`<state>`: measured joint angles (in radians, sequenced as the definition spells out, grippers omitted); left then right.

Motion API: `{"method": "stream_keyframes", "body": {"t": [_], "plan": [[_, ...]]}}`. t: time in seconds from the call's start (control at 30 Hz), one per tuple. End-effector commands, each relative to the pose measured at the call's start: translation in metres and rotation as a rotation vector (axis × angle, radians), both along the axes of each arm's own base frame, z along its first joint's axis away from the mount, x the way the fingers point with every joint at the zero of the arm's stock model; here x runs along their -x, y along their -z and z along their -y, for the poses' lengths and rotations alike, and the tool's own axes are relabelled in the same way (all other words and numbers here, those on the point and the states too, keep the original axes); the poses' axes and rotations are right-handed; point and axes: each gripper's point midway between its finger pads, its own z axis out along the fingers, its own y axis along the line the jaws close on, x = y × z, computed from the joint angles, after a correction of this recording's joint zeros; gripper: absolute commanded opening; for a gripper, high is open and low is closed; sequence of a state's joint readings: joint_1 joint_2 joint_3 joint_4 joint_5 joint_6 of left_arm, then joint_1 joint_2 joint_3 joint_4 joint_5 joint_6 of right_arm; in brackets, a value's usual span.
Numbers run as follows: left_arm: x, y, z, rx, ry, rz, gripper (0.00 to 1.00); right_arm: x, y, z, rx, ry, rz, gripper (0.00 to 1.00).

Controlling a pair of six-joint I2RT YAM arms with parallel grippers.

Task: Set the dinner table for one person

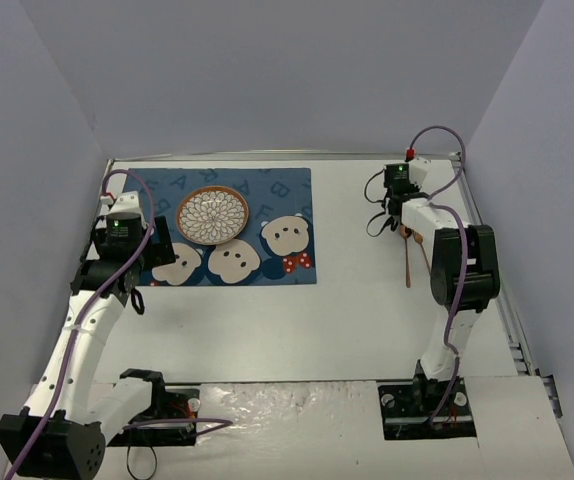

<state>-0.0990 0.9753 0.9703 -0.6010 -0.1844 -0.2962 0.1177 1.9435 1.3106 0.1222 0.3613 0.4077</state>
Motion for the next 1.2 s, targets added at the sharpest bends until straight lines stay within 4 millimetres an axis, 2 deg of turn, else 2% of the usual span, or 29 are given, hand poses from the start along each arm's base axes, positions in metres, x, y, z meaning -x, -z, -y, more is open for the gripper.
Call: {"method": "stream_keyframes", "body": {"t": [0.0,0.17,0.27,0.43,0.6,0.7,0.9,0.97,1.17], "plan": [[-0.012,-0.028,0.002,0.014,-0.004,0.085,0.97,-0.024,-0.066,-0.042,-0.001,-0.292,0.185,0.00],[-0.012,-0.027,0.002,0.012,-0.005,0.080,0.97,-0.029,-0.082,-0.076,0.084,-0.533,0.198,0.00],[-0.013,-0.026,0.002,0.013,-0.007,0.080,0.97,-0.033,-0.089,-0.105,0.102,-0.692,0.216,0.00],[-0.014,-0.024,0.002,0.007,-0.006,0.071,0.97,-0.042,-0.113,-0.149,0.116,-0.886,0.297,0.00],[-0.016,-0.022,0.001,0.007,-0.010,0.070,0.97,-0.052,-0.132,-0.187,0.135,-1.010,0.362,0.00],[-0.016,-0.021,0.001,0.005,-0.009,0.065,0.97,-0.062,-0.150,-0.203,0.128,-1.050,0.414,0.00],[-0.017,-0.019,0.000,-0.001,-0.010,0.061,0.97,-0.077,-0.145,-0.238,0.102,-1.154,0.441,0.00],[-0.018,-0.018,0.000,-0.002,-0.010,0.056,0.97,-0.082,-0.153,-0.244,0.103,-1.167,0.458,0.00],[-0.019,-0.016,-0.001,-0.009,-0.014,0.047,0.97,-0.095,-0.151,-0.258,0.113,-1.186,0.463,0.00]]}}
